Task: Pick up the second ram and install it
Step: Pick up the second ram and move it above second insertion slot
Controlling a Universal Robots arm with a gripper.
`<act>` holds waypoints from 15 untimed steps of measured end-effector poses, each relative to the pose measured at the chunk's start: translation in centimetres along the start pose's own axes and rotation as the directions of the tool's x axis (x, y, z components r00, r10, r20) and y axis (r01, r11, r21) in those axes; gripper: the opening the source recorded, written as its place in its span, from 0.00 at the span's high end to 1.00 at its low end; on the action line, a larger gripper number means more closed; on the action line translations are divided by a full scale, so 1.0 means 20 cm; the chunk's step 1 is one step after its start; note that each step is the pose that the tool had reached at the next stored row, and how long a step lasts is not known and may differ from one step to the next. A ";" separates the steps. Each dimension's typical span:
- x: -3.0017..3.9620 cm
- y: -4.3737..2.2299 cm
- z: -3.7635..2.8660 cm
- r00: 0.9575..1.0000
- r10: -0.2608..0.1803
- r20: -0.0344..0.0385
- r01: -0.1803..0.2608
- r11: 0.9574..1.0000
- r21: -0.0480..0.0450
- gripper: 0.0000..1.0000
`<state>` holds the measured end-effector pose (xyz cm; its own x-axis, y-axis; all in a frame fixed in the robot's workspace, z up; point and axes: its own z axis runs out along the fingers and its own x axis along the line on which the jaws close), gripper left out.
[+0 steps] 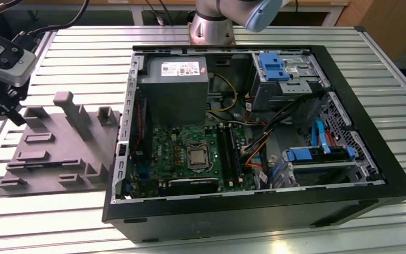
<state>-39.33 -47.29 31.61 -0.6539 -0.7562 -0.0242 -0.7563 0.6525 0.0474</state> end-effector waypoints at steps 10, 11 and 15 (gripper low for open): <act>0.000 0.000 0.001 0.989 -0.148 -0.007 0.148 0.989 -0.004 0.89; 0.000 0.000 0.001 0.987 -0.164 -0.007 0.164 0.987 -0.005 0.89; 0.000 0.000 0.001 0.974 -0.227 -0.010 0.227 0.974 -0.007 0.89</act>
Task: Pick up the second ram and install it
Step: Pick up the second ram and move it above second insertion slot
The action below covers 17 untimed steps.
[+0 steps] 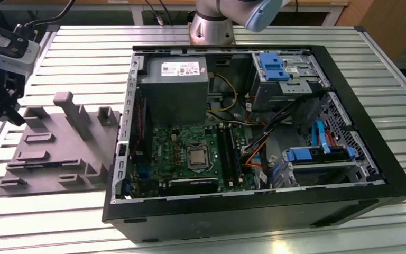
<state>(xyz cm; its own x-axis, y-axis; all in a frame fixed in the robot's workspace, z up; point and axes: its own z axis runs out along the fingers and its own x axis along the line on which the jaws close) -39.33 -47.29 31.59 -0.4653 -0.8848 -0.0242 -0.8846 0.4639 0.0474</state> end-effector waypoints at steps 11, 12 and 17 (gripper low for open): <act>0.000 0.000 0.001 0.981 -0.194 -0.009 0.194 0.981 -0.006 0.89; 0.000 0.000 0.002 0.978 -0.210 -0.009 0.210 0.978 -0.006 0.89; 0.000 0.000 0.005 0.955 -0.298 -0.013 0.297 0.955 -0.009 0.89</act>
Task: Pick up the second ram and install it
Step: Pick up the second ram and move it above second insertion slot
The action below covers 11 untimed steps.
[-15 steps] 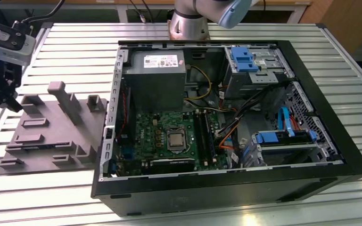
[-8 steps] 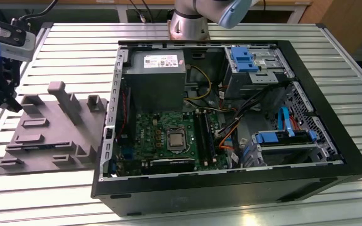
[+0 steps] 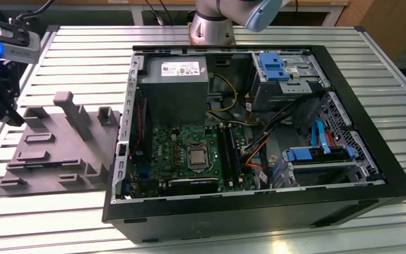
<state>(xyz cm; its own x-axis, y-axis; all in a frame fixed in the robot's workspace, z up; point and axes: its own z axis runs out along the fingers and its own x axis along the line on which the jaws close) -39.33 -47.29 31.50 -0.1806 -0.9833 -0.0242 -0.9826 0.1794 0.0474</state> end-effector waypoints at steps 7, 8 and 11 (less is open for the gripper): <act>0.000 0.000 0.003 0.997 -0.080 -0.004 0.080 0.997 -0.002 0.89; 0.000 0.000 0.004 0.997 -0.080 -0.004 0.080 0.997 -0.002 0.89; 0.000 0.000 0.005 0.997 -0.080 -0.004 0.080 0.997 -0.002 0.89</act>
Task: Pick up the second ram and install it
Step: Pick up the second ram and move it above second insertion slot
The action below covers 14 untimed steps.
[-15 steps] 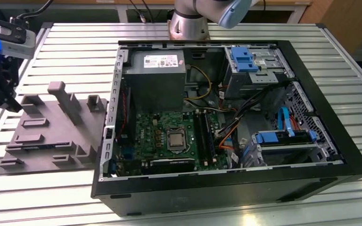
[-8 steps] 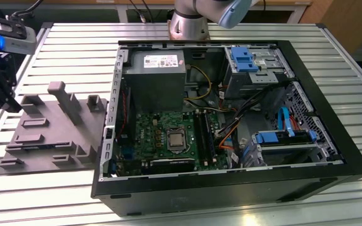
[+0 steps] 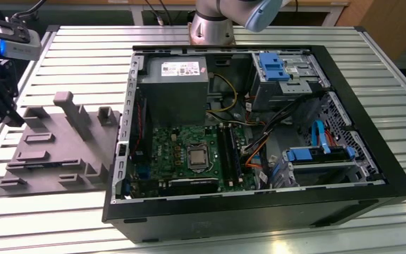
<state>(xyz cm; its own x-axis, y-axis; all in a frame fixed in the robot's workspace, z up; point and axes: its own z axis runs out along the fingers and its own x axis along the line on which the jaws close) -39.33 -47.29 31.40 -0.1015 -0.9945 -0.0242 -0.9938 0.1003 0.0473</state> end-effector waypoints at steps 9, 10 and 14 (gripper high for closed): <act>0.001 -0.001 0.028 1.000 0.000 0.000 0.000 1.000 0.000 0.89; 0.001 -0.001 0.031 1.000 0.000 0.000 0.000 1.000 0.000 0.89; 0.001 -0.002 0.042 1.000 0.000 0.000 0.000 1.000 0.000 0.89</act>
<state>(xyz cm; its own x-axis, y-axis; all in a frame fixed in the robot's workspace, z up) -39.33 -47.29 30.55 -0.1015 -0.9945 -0.0242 -0.9938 0.1003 0.0474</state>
